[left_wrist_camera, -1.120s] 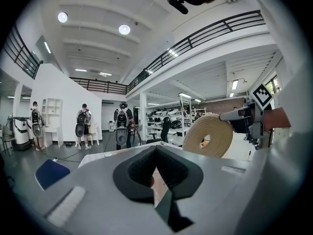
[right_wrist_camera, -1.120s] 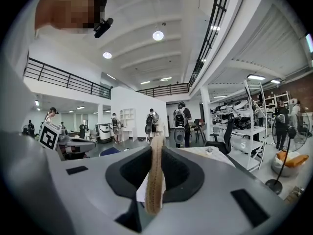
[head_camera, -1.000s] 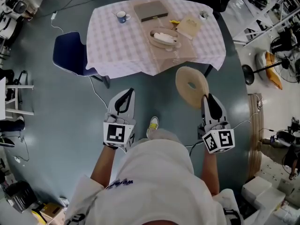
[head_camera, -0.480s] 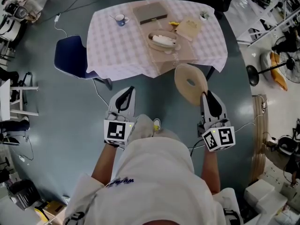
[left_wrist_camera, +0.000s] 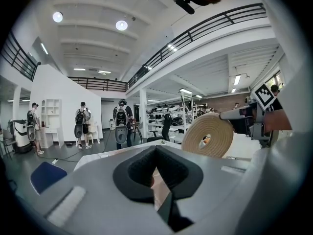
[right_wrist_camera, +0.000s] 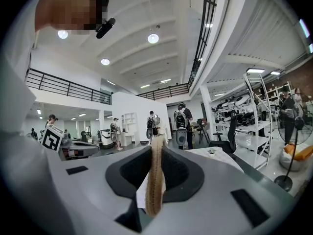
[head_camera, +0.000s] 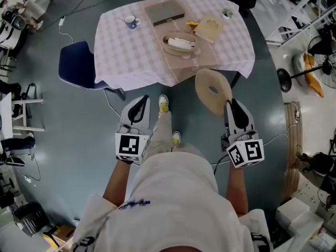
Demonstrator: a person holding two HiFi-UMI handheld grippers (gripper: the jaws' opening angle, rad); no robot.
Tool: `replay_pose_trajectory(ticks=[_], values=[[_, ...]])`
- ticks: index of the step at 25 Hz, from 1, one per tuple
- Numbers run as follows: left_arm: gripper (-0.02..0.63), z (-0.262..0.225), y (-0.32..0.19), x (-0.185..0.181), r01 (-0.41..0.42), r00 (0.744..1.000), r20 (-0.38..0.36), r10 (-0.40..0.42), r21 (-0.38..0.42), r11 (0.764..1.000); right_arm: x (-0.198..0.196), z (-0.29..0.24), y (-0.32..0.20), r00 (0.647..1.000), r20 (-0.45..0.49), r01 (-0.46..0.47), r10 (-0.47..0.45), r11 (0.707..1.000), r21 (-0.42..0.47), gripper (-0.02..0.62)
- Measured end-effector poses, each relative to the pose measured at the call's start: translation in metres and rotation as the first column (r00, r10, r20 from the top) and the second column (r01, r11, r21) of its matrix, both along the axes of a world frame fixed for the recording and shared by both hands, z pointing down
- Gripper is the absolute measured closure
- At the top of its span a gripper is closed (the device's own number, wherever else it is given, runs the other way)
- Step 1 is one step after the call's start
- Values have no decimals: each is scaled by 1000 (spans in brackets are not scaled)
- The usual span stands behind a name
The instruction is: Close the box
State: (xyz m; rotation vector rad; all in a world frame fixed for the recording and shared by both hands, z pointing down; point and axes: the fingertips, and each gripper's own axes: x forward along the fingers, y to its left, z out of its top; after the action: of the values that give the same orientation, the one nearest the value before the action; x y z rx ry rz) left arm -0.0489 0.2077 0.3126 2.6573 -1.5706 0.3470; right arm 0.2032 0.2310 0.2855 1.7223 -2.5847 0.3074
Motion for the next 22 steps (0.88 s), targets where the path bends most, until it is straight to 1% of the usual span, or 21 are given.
replay_pose_trajectory(ticks=[4, 11, 14, 22], values=[[603, 8, -12, 1, -13, 1000, 8, 13, -7, 1000, -2, 1, -13, 1000, -6, 0, 0, 1000, -3, 528], [604, 11, -44, 4, -12, 1000, -3, 12, -14, 1000, -11, 3, -44, 1000, -10, 27, -27, 1000, -12, 528], [603, 7, -62, 5, -2, 1000, -29, 2, -5, 1000, -14, 5, -59, 999, -8, 33, -33, 999, -13, 528], [603, 0, -119, 2, -1, 1000, -27, 1, -9, 1000, -16, 1, -113, 999, -5, 34, -34, 999, -23, 528]])
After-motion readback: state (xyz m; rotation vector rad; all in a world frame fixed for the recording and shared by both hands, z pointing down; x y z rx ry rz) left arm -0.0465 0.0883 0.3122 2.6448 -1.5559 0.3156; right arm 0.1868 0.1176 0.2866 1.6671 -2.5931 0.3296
